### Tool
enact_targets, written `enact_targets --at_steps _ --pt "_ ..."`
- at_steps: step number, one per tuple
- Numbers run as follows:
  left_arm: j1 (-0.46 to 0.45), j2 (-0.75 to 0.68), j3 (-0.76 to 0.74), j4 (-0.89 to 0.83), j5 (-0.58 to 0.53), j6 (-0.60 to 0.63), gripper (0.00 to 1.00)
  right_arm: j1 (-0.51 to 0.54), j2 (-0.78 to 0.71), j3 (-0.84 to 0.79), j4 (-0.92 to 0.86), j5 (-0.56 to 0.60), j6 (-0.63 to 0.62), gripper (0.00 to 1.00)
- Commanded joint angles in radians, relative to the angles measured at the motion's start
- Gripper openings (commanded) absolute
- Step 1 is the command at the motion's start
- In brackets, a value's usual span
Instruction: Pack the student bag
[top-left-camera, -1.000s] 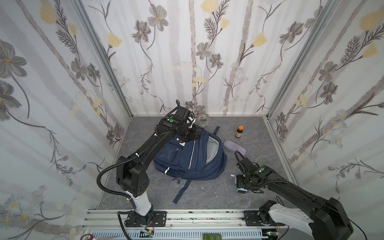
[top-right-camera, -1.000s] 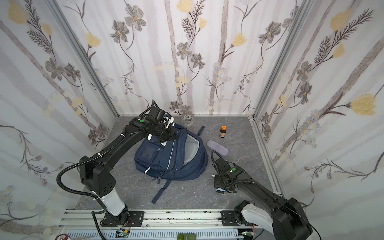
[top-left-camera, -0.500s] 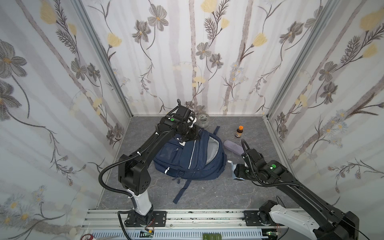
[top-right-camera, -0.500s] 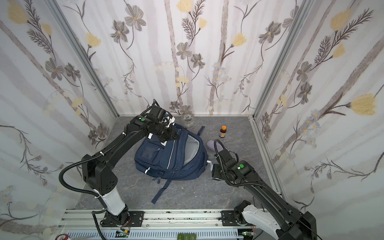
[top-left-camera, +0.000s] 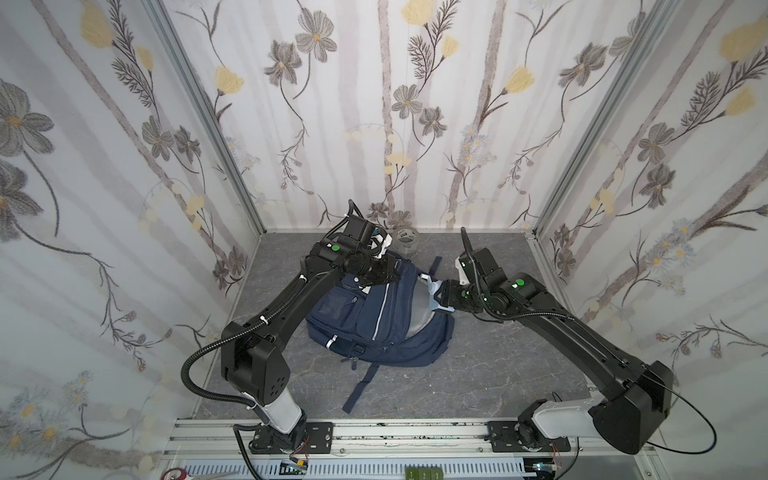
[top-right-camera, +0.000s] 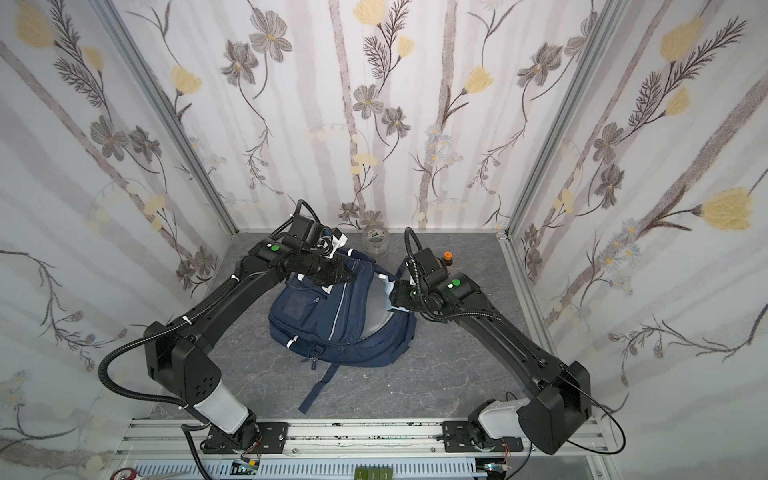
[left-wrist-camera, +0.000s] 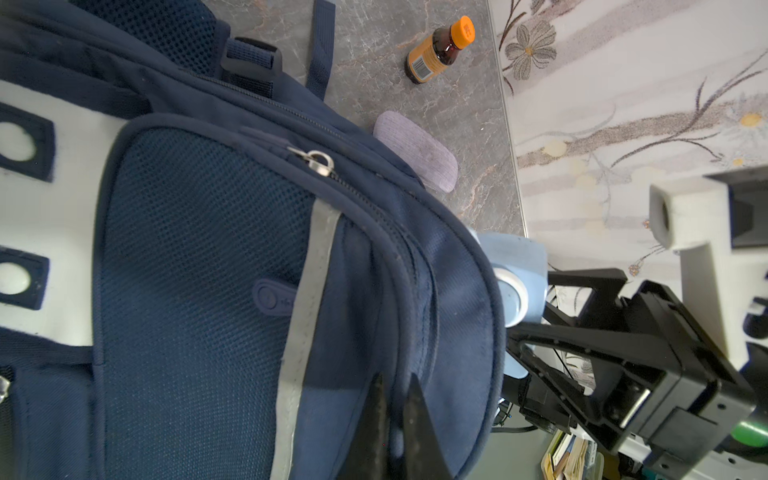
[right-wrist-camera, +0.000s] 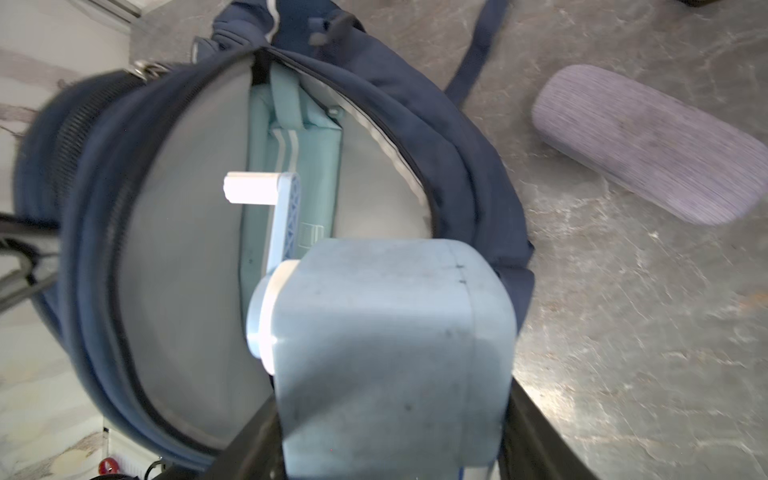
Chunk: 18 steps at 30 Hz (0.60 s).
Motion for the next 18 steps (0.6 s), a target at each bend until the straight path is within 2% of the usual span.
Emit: enact_targets --at_steps 1,6,13,16,18 --pt "0.003 -0.027 -0.015 0.074 0.064 0.02 0.0 0.0 0.077 0.054 0.082 -0.067 -0.011 0.52" --pt "0.021 -0.036 -0.02 0.082 0.05 -0.006 0.0 0.019 0.154 0.094 0.103 -0.11 -0.001 0.53" --pt "0.044 -0.046 -0.027 0.131 0.074 -0.058 0.0 0.049 0.223 0.091 0.242 -0.203 0.058 0.57" --pt "0.05 -0.046 -0.028 0.134 0.076 -0.068 0.0 0.054 0.252 0.094 0.264 -0.228 0.075 0.63" --pt "0.053 -0.048 -0.03 0.137 0.075 -0.074 0.0 0.057 0.258 0.088 0.265 -0.223 0.078 0.71"
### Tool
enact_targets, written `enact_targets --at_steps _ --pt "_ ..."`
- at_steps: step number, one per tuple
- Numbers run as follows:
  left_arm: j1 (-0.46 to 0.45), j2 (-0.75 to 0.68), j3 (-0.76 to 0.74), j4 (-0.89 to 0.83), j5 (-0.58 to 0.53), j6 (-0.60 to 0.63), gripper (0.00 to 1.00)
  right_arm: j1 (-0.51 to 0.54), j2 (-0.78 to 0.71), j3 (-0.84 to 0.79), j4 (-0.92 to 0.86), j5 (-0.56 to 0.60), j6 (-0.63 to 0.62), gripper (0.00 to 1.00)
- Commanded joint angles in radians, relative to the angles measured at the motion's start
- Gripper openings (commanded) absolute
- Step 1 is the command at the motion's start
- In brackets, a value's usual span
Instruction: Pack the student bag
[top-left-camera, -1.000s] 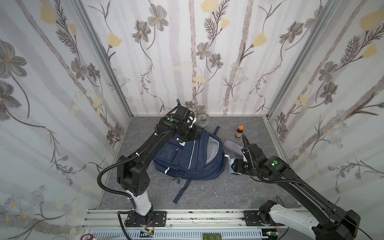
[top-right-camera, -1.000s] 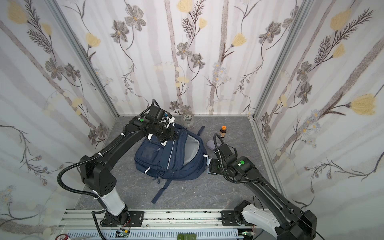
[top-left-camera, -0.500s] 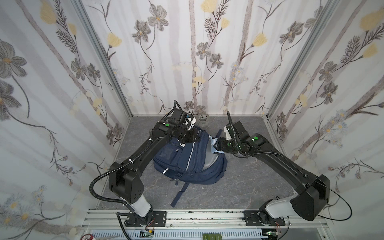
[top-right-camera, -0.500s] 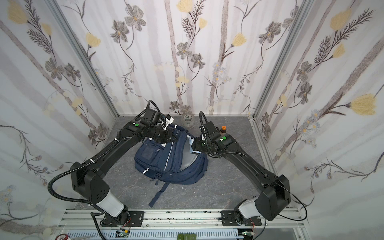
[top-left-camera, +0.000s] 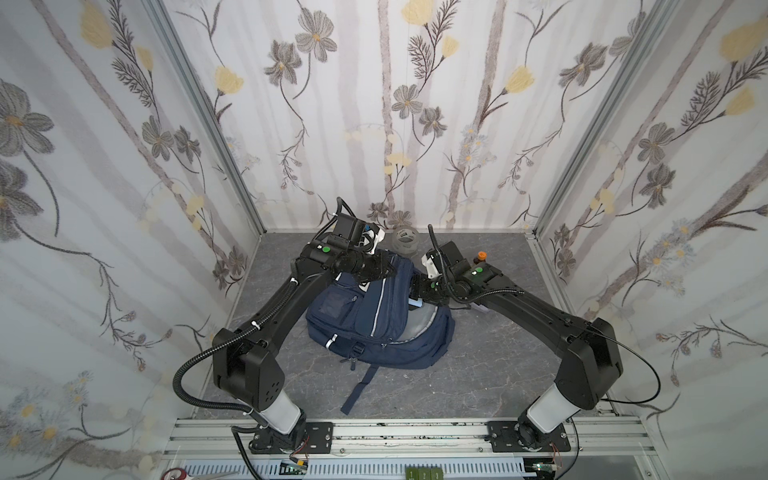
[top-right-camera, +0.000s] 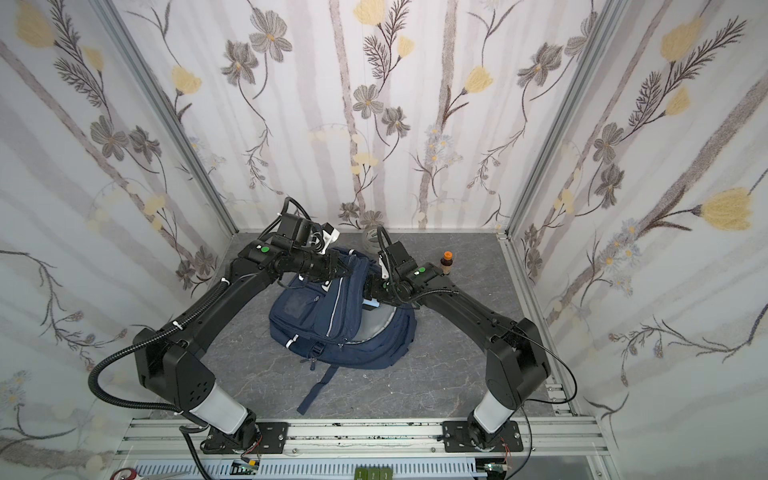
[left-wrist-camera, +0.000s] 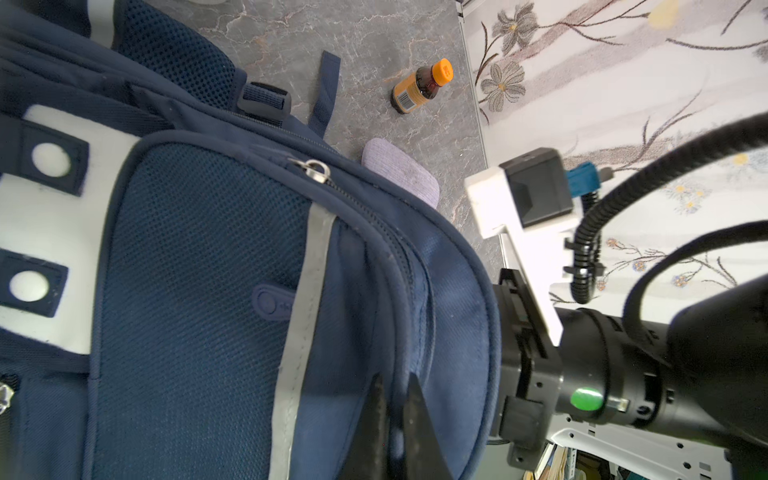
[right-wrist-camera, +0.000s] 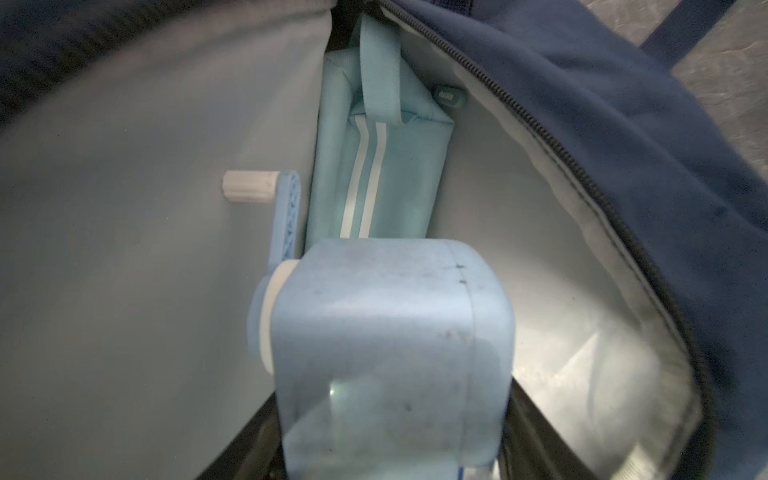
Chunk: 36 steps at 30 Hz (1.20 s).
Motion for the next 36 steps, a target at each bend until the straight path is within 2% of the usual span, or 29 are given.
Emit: enact_targets --at_steps 1,9,16,20,24,26,28,32,34,36 --pt "0.004 -0.014 -0.005 0.072 0.035 -0.026 0.0 0.006 0.003 -0.003 0.101 -0.034 0.022 0.75" --pt "0.012 -0.033 -0.023 0.109 0.031 -0.057 0.0 -0.001 -0.075 -0.076 0.091 -0.001 0.018 0.9" --pt "0.017 -0.029 -0.024 0.109 -0.021 -0.083 0.0 -0.018 -0.204 -0.169 0.053 0.066 0.013 0.84" --pt "0.011 -0.01 -0.024 0.131 -0.004 -0.091 0.0 -0.046 -0.309 -0.286 0.052 0.087 0.021 0.8" --pt "0.005 -0.025 -0.029 0.123 -0.022 -0.007 0.6 -0.05 -0.403 -0.34 -0.01 0.176 0.013 0.78" --pt "0.006 -0.068 -0.048 0.12 -0.056 0.067 0.75 -0.042 -0.453 -0.348 -0.069 0.242 -0.006 0.76" --pt "0.009 -0.133 -0.087 0.13 -0.1 0.147 0.83 -0.009 -0.501 -0.344 -0.125 0.314 -0.039 0.74" --pt "0.02 -0.306 -0.252 0.196 -0.13 0.366 0.83 0.086 -0.539 -0.373 -0.161 0.348 -0.078 0.76" --pt "0.02 -0.375 -0.322 0.172 -0.157 0.502 0.82 0.108 -0.549 -0.439 -0.129 0.308 0.001 0.81" --pt "0.018 -0.437 -0.396 0.129 -0.208 0.617 0.83 0.111 -0.597 -0.567 0.016 0.228 0.144 0.84"
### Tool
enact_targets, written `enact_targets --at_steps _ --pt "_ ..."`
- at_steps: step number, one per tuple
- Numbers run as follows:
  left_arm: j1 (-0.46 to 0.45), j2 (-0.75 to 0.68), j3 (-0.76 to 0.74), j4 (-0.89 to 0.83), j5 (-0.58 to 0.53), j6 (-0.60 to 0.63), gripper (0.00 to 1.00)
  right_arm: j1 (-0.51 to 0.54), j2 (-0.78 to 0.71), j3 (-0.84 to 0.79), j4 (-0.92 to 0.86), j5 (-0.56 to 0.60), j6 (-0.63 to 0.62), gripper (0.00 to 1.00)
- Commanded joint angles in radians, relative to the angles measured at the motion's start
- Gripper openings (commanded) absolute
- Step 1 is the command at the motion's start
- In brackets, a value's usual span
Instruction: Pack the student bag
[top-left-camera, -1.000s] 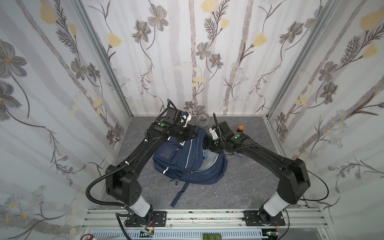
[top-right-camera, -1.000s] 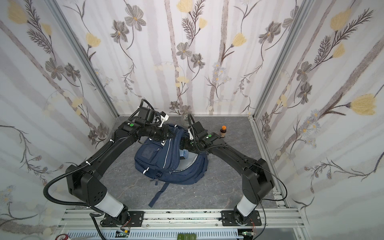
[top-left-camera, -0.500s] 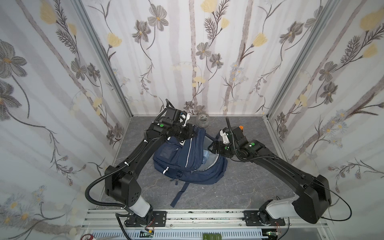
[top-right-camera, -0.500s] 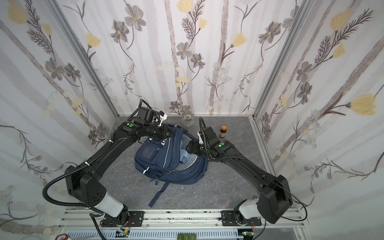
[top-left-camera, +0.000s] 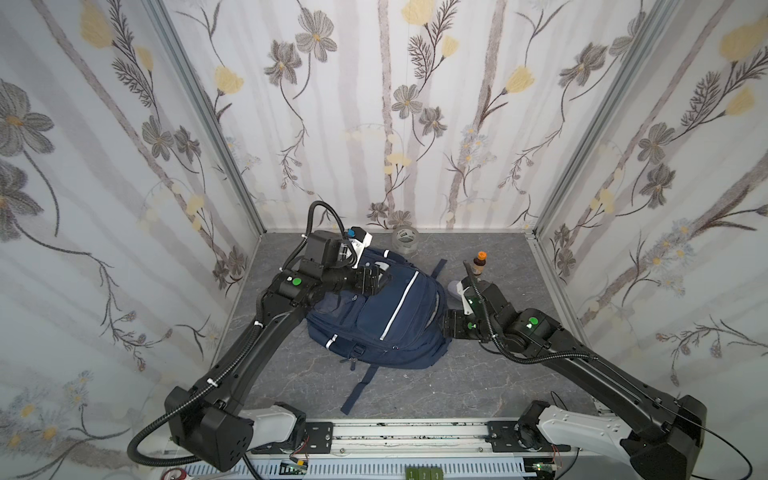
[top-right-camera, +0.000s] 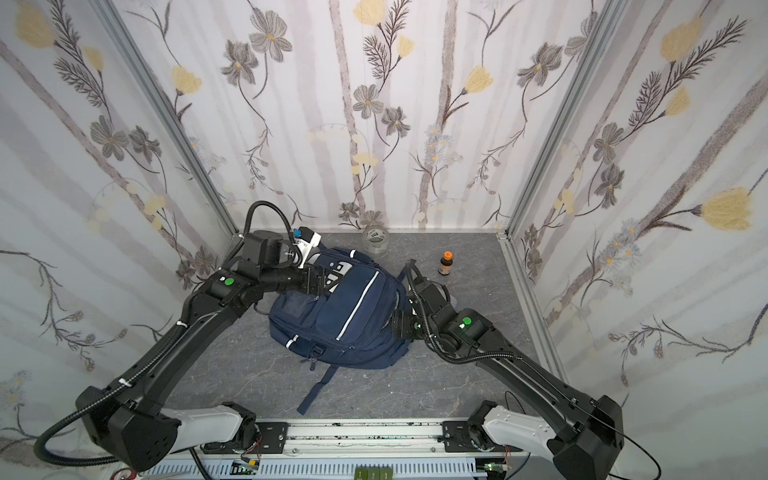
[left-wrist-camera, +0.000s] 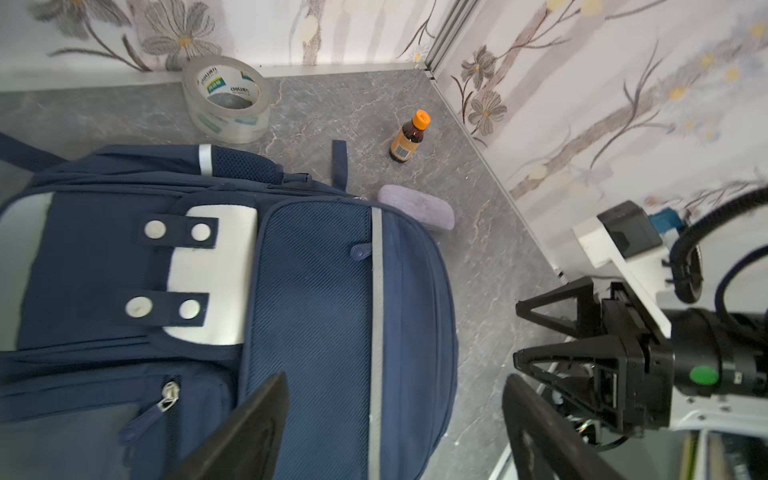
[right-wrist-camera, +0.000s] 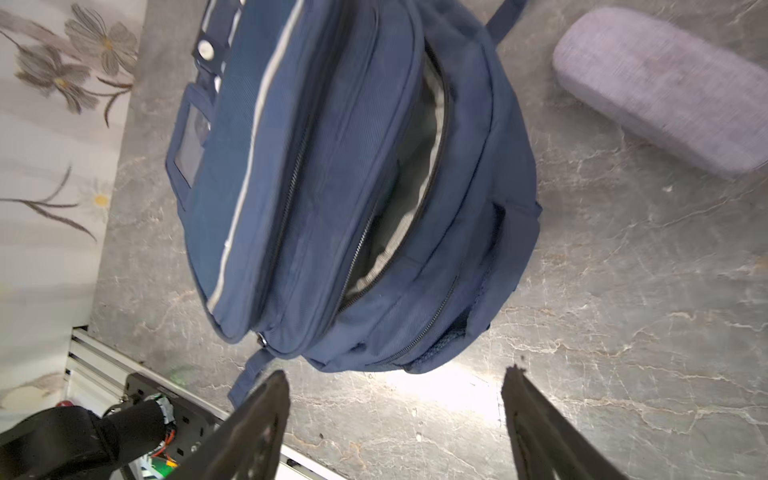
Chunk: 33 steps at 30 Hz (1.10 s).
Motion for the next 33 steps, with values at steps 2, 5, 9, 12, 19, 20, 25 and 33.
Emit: enact_targets --at_steps 2,5,9,12,19,20,25,33 --pt "0.0 -0.13 -0.144 -0.018 -0.104 0.316 0.83 0.01 -0.101 -0.244 0.318 -0.112 0.309 0.86" --pt "-0.001 -0.285 -0.287 0.03 -0.099 0.404 0.82 0.013 -0.169 -0.403 0.591 -0.108 0.524 0.89" --pt "-0.002 -0.472 -0.441 0.065 -0.093 0.481 0.62 0.012 -0.114 -0.401 0.669 -0.108 0.551 0.89" --pt "-0.001 -0.55 -0.49 0.024 -0.098 0.532 0.58 0.015 -0.027 -0.311 0.625 -0.132 0.487 0.89" --pt "-0.003 -0.571 -0.509 -0.066 -0.085 0.61 0.59 0.006 0.09 -0.222 0.627 -0.114 0.464 0.89" --pt "-0.003 -0.567 -0.511 -0.066 -0.085 0.61 0.59 0.002 0.118 -0.21 0.628 -0.116 0.459 0.89" --pt "-0.009 -0.547 -0.531 -0.066 -0.085 0.61 0.59 -0.005 0.257 -0.173 0.657 -0.167 0.425 0.73" --pt "-0.053 -0.495 -0.557 -0.066 -0.085 0.61 0.59 -0.028 0.26 -0.1 0.698 -0.295 0.423 0.0"
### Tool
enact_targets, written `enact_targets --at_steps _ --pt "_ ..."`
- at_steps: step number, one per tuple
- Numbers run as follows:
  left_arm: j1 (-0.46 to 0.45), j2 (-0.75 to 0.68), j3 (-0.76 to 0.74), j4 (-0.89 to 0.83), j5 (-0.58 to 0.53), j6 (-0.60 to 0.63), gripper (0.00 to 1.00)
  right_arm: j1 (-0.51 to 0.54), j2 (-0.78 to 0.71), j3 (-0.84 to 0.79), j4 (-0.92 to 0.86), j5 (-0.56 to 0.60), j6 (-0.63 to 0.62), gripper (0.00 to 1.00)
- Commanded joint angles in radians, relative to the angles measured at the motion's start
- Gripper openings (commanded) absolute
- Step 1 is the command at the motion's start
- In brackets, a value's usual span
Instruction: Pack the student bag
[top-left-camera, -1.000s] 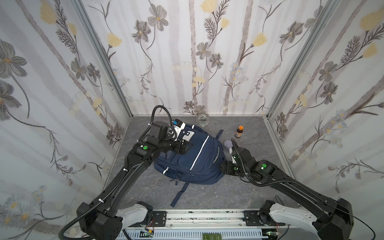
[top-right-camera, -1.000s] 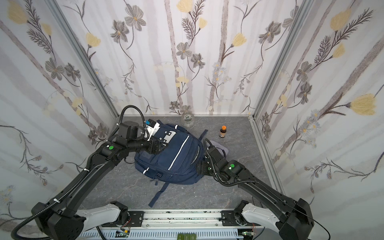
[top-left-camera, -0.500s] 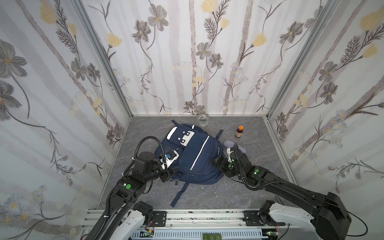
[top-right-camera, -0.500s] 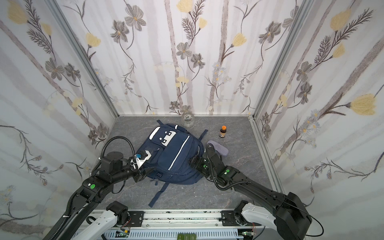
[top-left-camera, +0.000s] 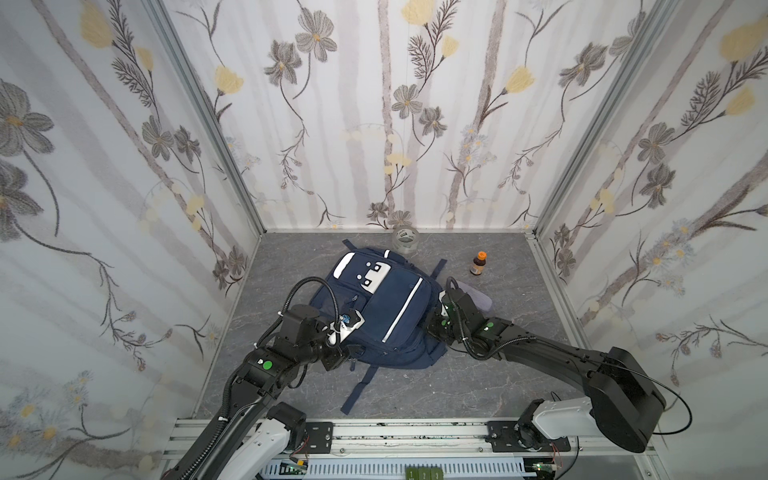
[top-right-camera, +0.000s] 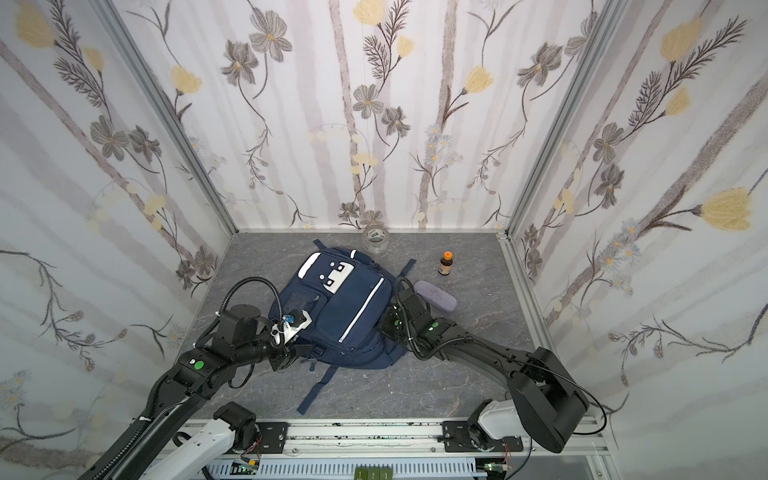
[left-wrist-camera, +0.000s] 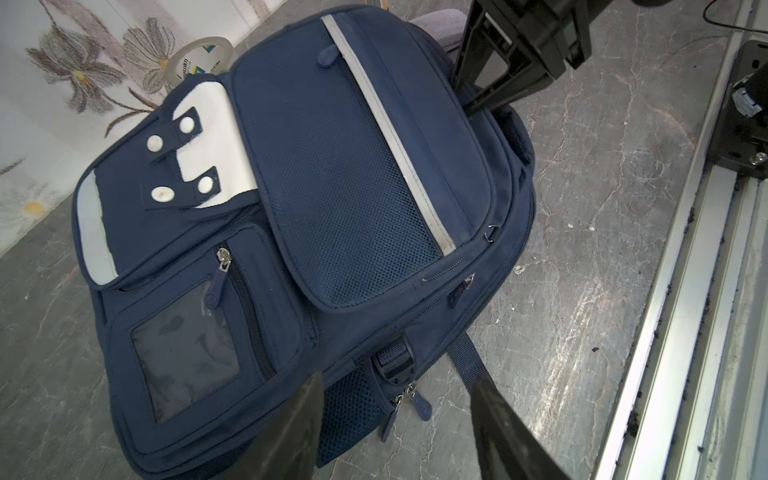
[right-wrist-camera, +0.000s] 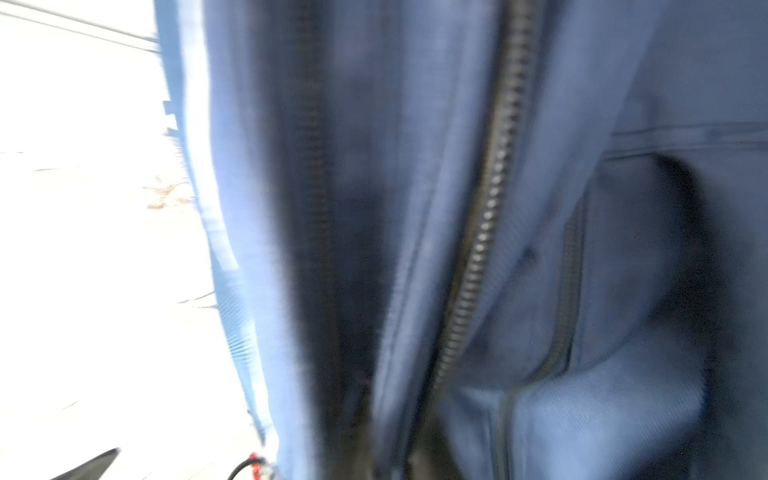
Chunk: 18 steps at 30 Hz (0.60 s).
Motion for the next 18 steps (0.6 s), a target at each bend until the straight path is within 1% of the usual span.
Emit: enact_targets --at_steps 1,5,9,14,18 --pt "-0.03 0.025 -0.017 0.001 0.007 0.023 0.59 -0.017 -0.019 0.046 0.074 -0.119 0.009 0.0" --pt "-0.084 0.065 -0.047 0.001 0.007 0.023 0.59 -0.053 -0.041 0.093 0.062 -0.258 0.049 0.0" --pt "-0.095 0.093 -0.075 0.001 0.007 0.023 0.59 -0.073 -0.045 0.142 0.041 -0.343 0.07 0.0" --pt "-0.097 0.126 -0.114 0.001 0.007 0.023 0.59 -0.078 -0.035 0.221 0.027 -0.398 0.078 0.0" --pt "-0.097 0.128 -0.134 0.001 0.007 0.023 0.59 -0.077 -0.027 0.251 -0.012 -0.408 0.057 0.0"
